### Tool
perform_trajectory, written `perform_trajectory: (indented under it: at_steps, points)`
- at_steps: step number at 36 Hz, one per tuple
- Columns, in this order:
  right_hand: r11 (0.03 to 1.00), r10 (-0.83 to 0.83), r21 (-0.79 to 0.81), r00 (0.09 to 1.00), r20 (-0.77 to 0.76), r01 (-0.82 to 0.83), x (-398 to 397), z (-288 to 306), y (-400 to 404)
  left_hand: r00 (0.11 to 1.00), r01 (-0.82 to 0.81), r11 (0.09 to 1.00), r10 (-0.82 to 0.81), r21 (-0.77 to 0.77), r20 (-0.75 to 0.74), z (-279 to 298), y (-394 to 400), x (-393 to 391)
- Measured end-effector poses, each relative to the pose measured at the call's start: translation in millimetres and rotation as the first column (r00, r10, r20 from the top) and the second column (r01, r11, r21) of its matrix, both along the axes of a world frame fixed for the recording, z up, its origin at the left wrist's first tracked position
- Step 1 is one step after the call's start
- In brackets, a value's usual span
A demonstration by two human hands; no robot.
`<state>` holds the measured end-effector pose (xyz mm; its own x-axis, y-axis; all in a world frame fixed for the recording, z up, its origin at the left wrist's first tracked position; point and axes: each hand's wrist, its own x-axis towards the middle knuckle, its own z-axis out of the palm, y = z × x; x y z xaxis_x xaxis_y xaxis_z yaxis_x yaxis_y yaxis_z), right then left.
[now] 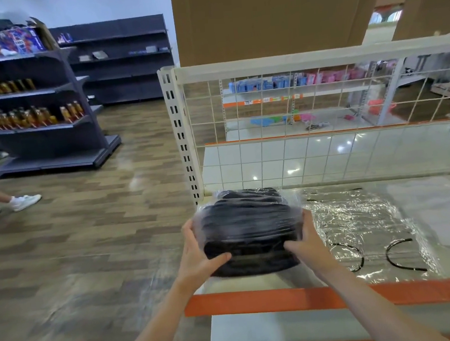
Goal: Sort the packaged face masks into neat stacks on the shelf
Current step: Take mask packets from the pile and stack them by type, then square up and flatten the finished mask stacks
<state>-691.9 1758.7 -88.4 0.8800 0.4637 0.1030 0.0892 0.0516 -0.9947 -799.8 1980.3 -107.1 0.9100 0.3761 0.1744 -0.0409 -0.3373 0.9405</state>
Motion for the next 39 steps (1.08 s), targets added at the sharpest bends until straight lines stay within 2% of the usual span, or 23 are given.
perform_trajectory:
  at_steps: [4,10,13,18,20,22,23,25,26,28,32,34,36,39]
  points:
    - [0.981,0.102,-0.165,0.995,-0.016,-0.104,7,-13,-10,0.996,-0.002,0.999,0.005,0.035,-0.089,-6,1,-4]
    - [0.916,0.058,-0.395,0.998,-0.022,-0.062,30,0,9,0.961,-0.121,0.979,0.075,-0.161,-0.265,-1,7,25]
    - [0.884,0.031,-0.464,0.997,-0.073,-0.061,52,11,17,0.934,-0.078,0.971,-0.008,-0.225,-0.358,16,22,43]
    - [0.837,0.032,-0.531,0.980,-0.197,-0.134,83,28,33,0.908,0.025,0.961,-0.137,-0.275,-0.396,43,35,71]
    - [0.797,0.031,-0.586,0.979,-0.201,-0.146,93,27,41,0.862,-0.051,0.983,-0.046,-0.176,-0.506,29,45,86]
    - [0.720,0.018,-0.681,0.985,-0.171,-0.131,99,25,45,0.778,-0.191,0.981,0.128,-0.037,-0.615,-26,78,117]
    - [0.695,0.011,-0.707,0.985,-0.172,-0.131,103,23,47,0.760,-0.229,0.973,0.180,0.003,-0.624,-49,89,129]
    - [0.694,0.007,-0.700,0.975,-0.224,-0.166,106,24,48,0.767,-0.244,0.969,0.175,-0.029,-0.618,-30,73,124]
    - [0.702,0.003,-0.688,0.967,-0.255,-0.184,108,24,48,0.801,-0.234,0.969,0.142,-0.086,-0.582,6,50,108]
    - [0.721,0.011,-0.655,0.948,-0.317,-0.228,110,27,47,0.844,-0.206,0.957,0.068,-0.204,-0.533,20,41,104]
    - [0.731,0.039,-0.625,0.931,-0.364,-0.275,117,26,47,0.894,-0.208,0.952,0.091,-0.226,-0.439,16,41,105]
    - [0.780,0.063,-0.564,0.930,-0.361,-0.272,122,25,46,0.917,-0.146,0.971,0.061,-0.188,-0.394,17,41,107]
    - [0.833,0.083,-0.483,0.924,-0.373,-0.270,124,24,45,0.940,-0.079,0.972,-0.001,-0.222,-0.340,25,35,108]
    - [0.886,0.106,-0.378,0.910,-0.401,-0.270,126,20,45,0.932,-0.131,0.944,0.013,-0.303,-0.363,25,37,118]
